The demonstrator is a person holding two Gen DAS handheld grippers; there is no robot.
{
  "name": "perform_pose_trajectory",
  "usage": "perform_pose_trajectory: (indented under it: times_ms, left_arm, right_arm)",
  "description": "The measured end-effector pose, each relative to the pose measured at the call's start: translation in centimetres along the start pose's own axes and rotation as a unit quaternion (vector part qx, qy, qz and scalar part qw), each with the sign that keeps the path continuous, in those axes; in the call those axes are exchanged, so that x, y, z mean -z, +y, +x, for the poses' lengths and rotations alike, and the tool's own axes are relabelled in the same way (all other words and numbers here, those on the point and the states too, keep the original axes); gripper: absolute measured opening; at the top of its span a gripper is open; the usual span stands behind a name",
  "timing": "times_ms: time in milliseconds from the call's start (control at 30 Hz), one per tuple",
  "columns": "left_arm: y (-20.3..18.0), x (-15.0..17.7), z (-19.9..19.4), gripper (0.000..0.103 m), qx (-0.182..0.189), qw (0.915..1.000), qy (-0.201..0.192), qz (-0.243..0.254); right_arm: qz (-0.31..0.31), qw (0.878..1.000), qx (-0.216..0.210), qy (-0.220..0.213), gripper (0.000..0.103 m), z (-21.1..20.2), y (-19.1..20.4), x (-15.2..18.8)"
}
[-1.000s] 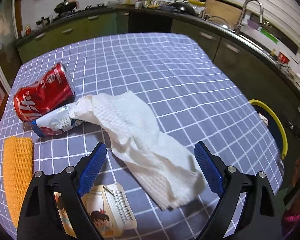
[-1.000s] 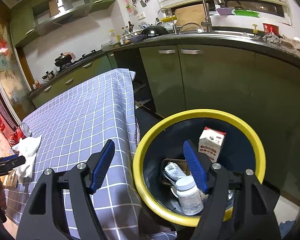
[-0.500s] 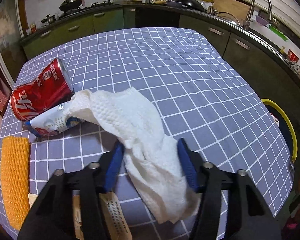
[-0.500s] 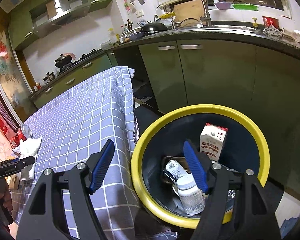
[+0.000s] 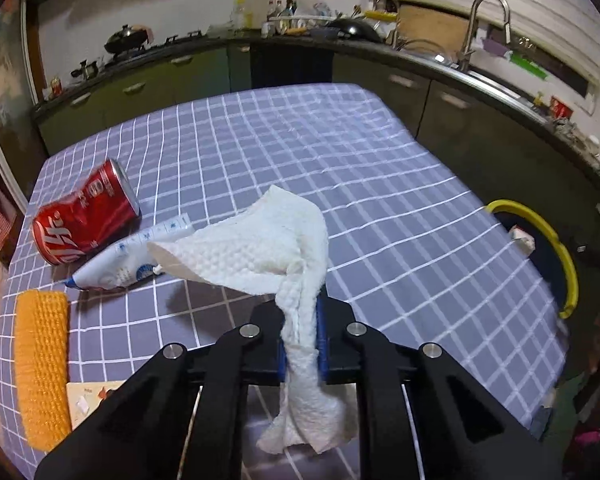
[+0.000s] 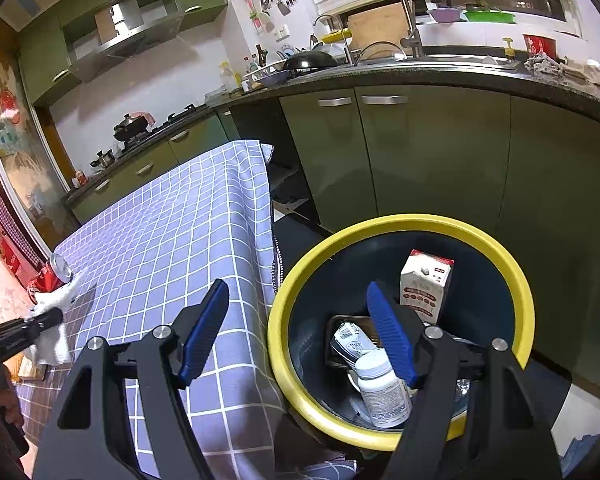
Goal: Collect trash
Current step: 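Carry the paper towel over the bin and open the left gripper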
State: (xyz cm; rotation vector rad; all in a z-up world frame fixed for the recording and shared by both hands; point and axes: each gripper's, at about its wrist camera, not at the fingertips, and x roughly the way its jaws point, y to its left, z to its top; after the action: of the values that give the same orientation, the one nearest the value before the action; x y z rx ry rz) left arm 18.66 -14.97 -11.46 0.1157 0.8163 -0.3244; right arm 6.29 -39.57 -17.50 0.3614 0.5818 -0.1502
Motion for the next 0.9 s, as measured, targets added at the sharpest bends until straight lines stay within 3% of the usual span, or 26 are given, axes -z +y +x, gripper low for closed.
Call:
perform_pose_trajectory:
  times_ms: [333,567,700,900]
  left_arm:
    - [-4.4,-1.5,-5.5,0.011,0.055,0.9963,-0.047,0.046]
    - [-11.4,-3.0,-3.5,0.012,0.112,0.9877,-0.041,0.101]
    - [-17.0,-3.8,-1.6,0.012,0.159,0.9774,-0.035,0.136]
    - [-24.9,-4.3,1.7,0.012,0.2,0.9629,-0.016,0.181]
  right_arm:
    - [0.013,1.0,0.005,-0.017,0.068,-1.3,-1.0,-0.2]
    - [0.033,0.998,0.041,-0.039,0.07,-3.2,-4.2,-0.6]
    - [0.049,0.996,0.064,-0.047,0.07,-4.5,-6.6,-0.6]
    - [0.069,0.992,0.091,-0.057,0.07,-5.7,-9.6,-0.6]
